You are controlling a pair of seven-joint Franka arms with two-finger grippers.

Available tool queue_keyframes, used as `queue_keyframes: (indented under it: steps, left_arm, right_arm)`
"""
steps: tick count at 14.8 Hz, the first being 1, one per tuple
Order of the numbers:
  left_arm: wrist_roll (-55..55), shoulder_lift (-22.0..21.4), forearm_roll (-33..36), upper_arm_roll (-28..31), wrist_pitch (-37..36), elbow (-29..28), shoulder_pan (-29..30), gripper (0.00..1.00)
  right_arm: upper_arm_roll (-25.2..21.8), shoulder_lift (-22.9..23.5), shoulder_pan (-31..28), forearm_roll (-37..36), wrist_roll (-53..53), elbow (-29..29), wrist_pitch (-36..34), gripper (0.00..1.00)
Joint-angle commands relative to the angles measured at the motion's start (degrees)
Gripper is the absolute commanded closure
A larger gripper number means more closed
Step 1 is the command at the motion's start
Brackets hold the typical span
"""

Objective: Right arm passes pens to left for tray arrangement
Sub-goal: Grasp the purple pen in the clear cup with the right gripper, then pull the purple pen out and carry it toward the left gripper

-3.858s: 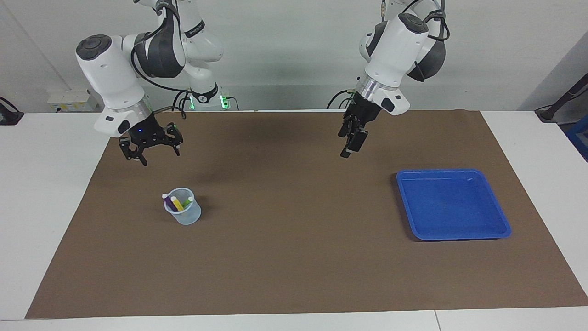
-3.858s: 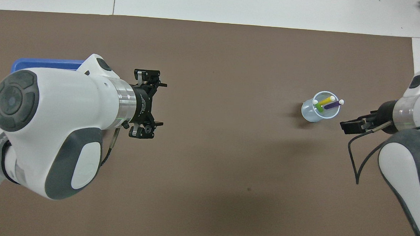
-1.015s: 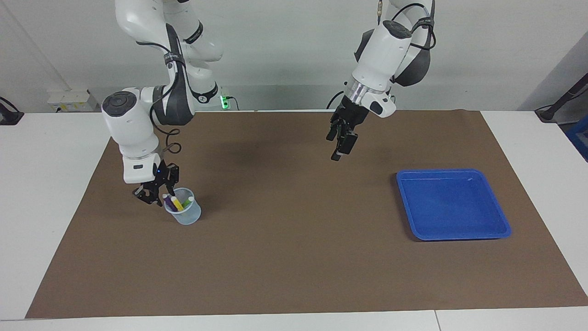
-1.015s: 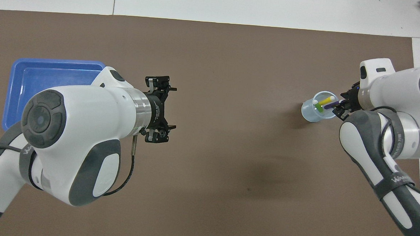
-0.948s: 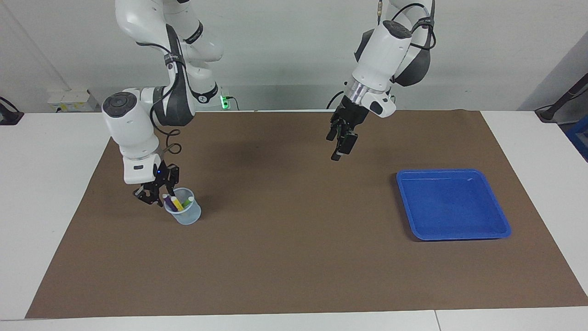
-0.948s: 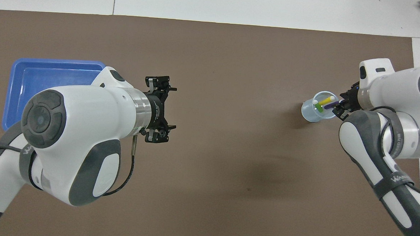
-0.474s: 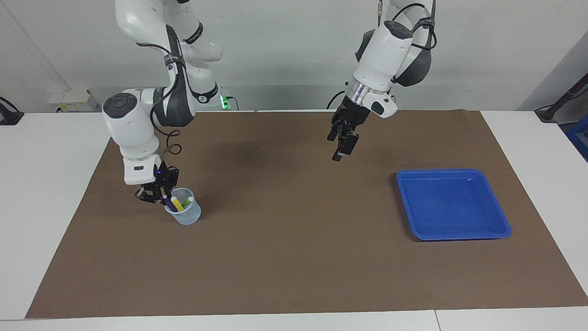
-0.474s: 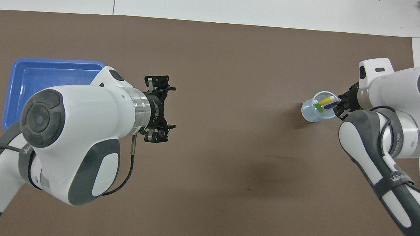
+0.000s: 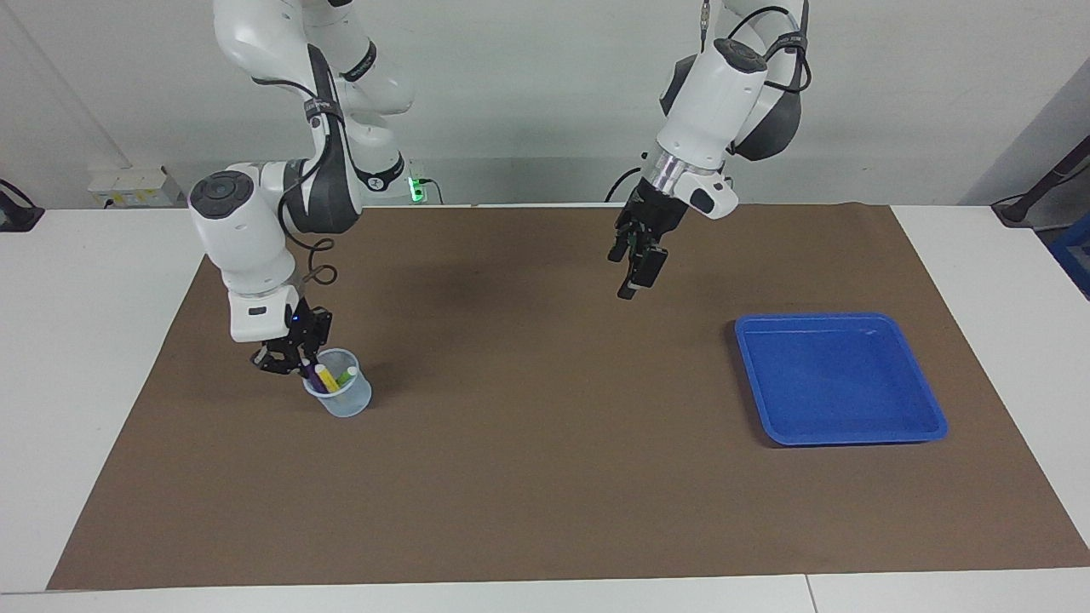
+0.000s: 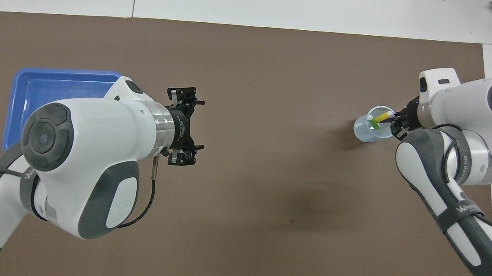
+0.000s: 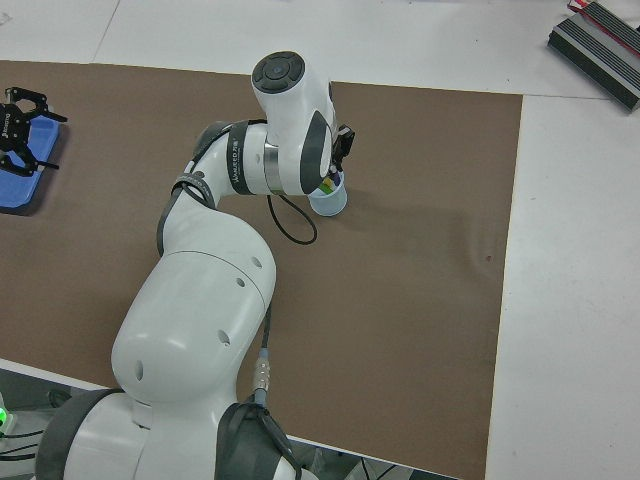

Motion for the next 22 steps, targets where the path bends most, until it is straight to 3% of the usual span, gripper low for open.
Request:
queue_keyframes:
  steps: [1, 5, 12, 15, 19, 22]
  left_arm:
    - [0.71, -0.4, -1.03, 0.3, 0.28, -0.42, 0.12, 0.0]
    - [0.62, -0.4, -1.03, 0.22, 0.28, -0.34, 0.56, 0.0]
    - [-0.87, -0.31, -1.21, -0.05, 0.45, 0.01, -0.15, 0.0]
    - [-0.79, -0.31, -1.21, -0.05, 0.37, -0.07, 0.12, 0.0]
    - [-0.79, -0.31, -1.21, -0.05, 0.28, -0.25, 0.03, 0.0]
    - [-1.92, -0.23, -1.3, -0.22, 0.19, 0.1, -0.23, 0.0]
  right_arm:
    - [0.07, 0.8, -0.42, -0.31, -0.41, 5.38, -5.56, 0.9]
    - [0.15, -0.95, -0.6, 0.13, -0.41, 9.94, -13.98, 0.9]
    - [-0.29, -4.21, -1.83, 11.44, 5.36, 20.06, -31.84, 0.9]
    - [0.24, -4.21, -0.69, 17.52, 21.93, 19.72, -29.93, 0.9]
    - [0.77, -4.3, 5.27, 24.9, 39.8, 18.92, -27.46, 0.91]
    - [0.77, -4.47, 8.35, 32.55, 45.28, 16.21, -24.57, 0.91]
